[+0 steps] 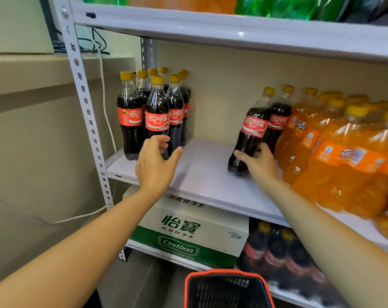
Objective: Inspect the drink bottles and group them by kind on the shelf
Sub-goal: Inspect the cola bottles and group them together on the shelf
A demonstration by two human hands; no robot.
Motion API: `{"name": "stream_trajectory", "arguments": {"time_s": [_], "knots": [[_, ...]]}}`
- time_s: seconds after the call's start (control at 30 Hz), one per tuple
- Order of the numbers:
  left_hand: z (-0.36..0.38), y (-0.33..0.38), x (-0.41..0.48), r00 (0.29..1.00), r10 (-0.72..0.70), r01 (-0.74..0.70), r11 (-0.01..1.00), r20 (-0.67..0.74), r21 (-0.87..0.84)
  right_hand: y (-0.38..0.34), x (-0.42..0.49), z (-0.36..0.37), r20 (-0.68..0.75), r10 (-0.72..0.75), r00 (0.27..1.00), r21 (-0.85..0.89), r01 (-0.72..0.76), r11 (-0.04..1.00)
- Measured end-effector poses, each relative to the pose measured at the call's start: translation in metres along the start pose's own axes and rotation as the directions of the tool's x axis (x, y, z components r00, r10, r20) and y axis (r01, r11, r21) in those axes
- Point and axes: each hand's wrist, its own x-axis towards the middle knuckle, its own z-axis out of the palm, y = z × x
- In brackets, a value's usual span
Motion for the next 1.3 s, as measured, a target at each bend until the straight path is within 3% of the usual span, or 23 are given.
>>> {"name": "stream_trajectory", "arguments": {"time_s": [0.17,0.37,0.53,0.73,0.9,1.1,1.3], "knots": [[0.004,0.049,-0.029,0.953,-0.004,0.103,0.945,0.304,-0.311,-0.017,-0.071,-0.032,0.138,-0.019,0.99,0.005,0.018,1.0],[0.013,0.097,-0.073,0.761,-0.09,0.492,0.725,0.642,-0.482,-0.031,-0.152,-0.057,0.249,-0.042,0.968,-0.022,0.049,0.999],[0.014,0.098,-0.101,0.734,-0.065,0.55,0.64,0.677,-0.536,-0.022,-0.195,-0.068,0.25,-0.042,0.967,-0.098,0.068,0.993],[0.017,0.092,-0.118,0.633,0.029,0.626,0.568,0.773,-0.534,-0.002,-0.209,-0.082,0.431,0.145,0.891,0.115,-0.214,0.97],[0.021,0.095,-0.124,0.518,0.103,0.764,0.391,0.849,-0.513,0.007,-0.216,-0.089,0.339,0.111,0.934,0.043,-0.134,0.99],[0.027,0.09,-0.125,0.517,0.098,0.76,0.406,0.851,-0.508,0.011,-0.226,-0.085,0.227,0.11,0.968,-0.053,-0.1,0.994],[0.026,0.084,-0.121,0.532,0.075,0.764,0.387,0.843,-0.517,0.006,-0.225,-0.085,0.212,0.198,0.957,0.113,-0.226,0.968]]}}
